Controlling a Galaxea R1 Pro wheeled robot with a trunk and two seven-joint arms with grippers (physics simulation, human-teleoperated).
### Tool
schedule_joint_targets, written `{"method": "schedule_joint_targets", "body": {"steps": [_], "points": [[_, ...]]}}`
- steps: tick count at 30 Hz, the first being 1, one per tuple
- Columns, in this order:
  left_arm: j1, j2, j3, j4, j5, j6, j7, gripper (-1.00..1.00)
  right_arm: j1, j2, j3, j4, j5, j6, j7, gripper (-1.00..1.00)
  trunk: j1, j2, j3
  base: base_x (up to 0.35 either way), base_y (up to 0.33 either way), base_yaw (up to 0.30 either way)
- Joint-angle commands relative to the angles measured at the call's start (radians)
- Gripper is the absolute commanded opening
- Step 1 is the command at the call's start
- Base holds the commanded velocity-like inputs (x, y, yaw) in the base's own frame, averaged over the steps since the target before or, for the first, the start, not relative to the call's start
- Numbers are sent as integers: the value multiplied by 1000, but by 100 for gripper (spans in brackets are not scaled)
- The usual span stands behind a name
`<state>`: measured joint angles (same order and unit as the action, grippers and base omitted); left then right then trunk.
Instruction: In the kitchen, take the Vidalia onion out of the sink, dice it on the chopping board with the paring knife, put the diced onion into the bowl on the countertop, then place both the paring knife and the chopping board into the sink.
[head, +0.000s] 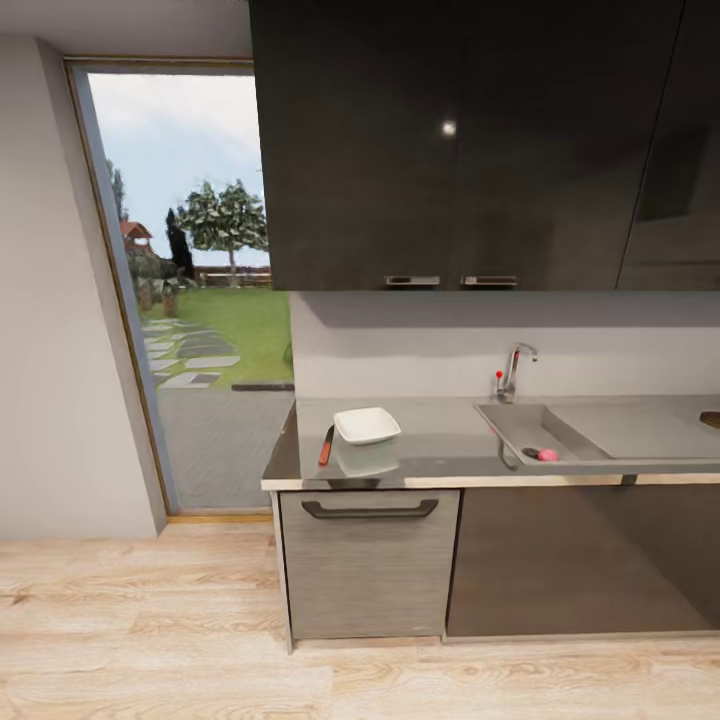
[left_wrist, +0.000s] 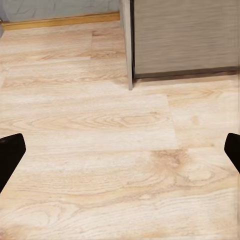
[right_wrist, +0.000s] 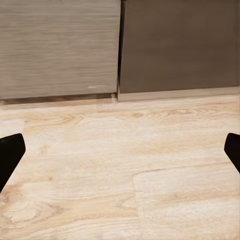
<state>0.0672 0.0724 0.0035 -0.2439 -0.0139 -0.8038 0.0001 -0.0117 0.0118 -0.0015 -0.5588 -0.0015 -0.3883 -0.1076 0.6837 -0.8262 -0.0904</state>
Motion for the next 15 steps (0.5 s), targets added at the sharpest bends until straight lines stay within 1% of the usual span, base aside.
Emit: {"method": "schedule_joint_targets", "body": {"steps": [1,15], "points": [[0,0,0,-2,-1,-1,0,100,-1,0,0,0,0,-3,-3,100,-4,6,2,0,0,0],[0,0,1,0,0,0,0,100,-1,1,0,0,0,-3,-3,100,-57,104,46,0,0,0]]}}
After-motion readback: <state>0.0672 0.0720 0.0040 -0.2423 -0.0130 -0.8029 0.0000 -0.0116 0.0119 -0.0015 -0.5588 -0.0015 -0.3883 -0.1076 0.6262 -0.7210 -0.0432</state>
